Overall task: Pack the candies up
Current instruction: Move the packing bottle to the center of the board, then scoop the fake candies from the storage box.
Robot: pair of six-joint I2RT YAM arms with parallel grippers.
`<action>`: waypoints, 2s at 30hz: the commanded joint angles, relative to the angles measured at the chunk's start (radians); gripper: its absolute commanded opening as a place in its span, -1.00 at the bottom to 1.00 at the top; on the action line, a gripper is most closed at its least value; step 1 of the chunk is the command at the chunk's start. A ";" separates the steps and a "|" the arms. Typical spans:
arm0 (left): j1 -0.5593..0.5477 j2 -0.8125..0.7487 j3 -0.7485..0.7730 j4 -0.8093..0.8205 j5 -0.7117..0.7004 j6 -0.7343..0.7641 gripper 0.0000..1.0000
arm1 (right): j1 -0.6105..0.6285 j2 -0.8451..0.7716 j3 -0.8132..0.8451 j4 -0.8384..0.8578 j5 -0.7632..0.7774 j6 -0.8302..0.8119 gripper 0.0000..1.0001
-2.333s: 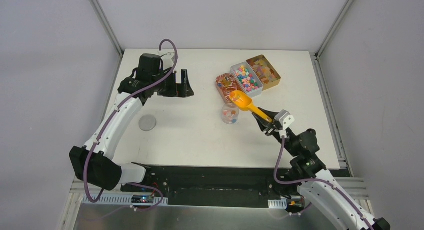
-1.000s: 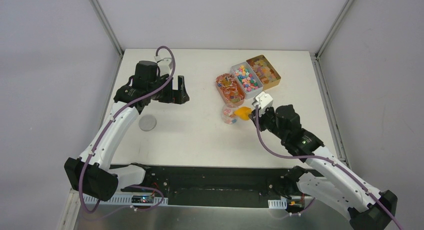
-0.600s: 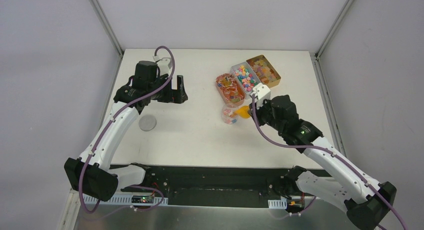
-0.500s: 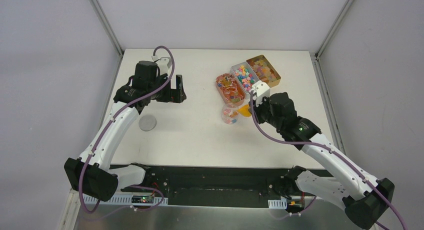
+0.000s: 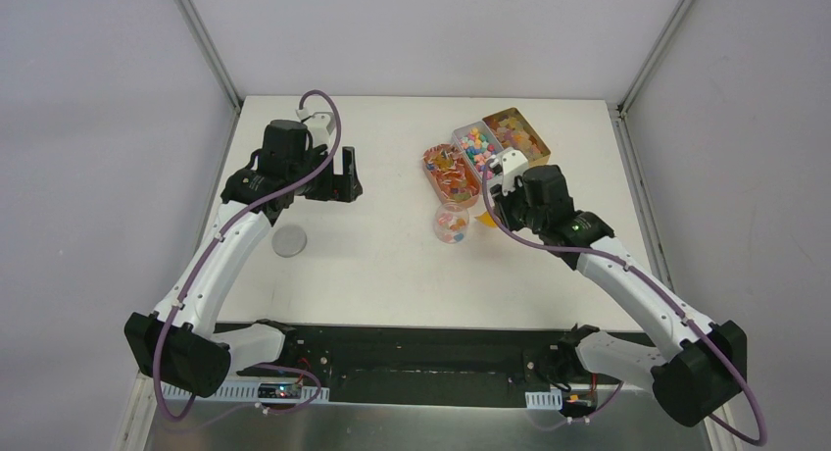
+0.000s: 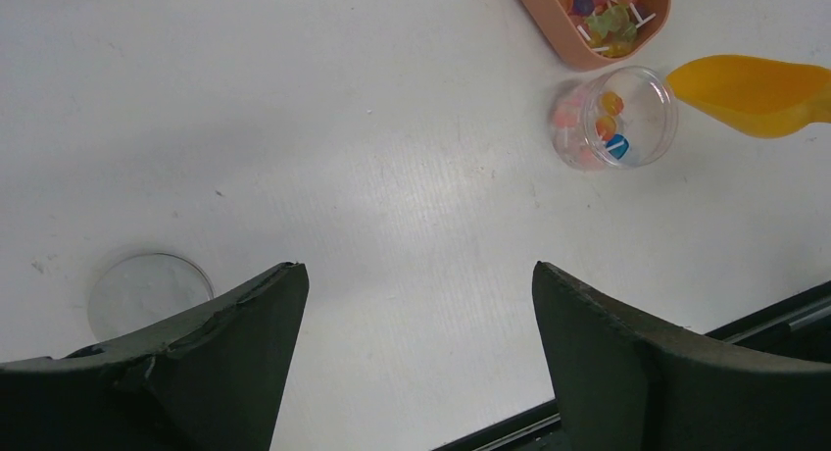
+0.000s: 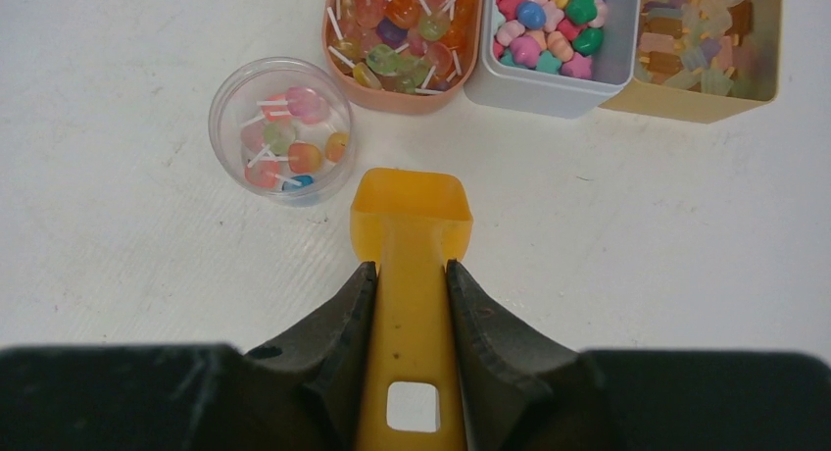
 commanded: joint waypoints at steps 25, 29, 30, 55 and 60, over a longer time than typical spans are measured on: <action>0.043 0.158 0.015 0.221 0.228 -0.249 0.24 | 0.037 0.069 -0.003 0.243 -0.180 0.046 -1.00; 0.043 0.264 0.037 0.357 0.233 -0.339 0.15 | 0.022 0.095 0.072 0.245 -0.161 0.041 -1.00; 0.043 0.295 0.053 0.380 0.232 -0.350 0.13 | 0.017 0.104 0.090 0.244 -0.160 0.038 -1.00; 0.030 1.074 0.525 0.716 0.303 -0.568 -0.19 | -0.011 0.431 0.378 0.040 -0.018 -0.131 -1.00; 0.017 1.146 0.587 0.727 0.349 -0.589 -0.20 | -0.010 0.483 0.370 0.055 -0.025 -0.141 -1.00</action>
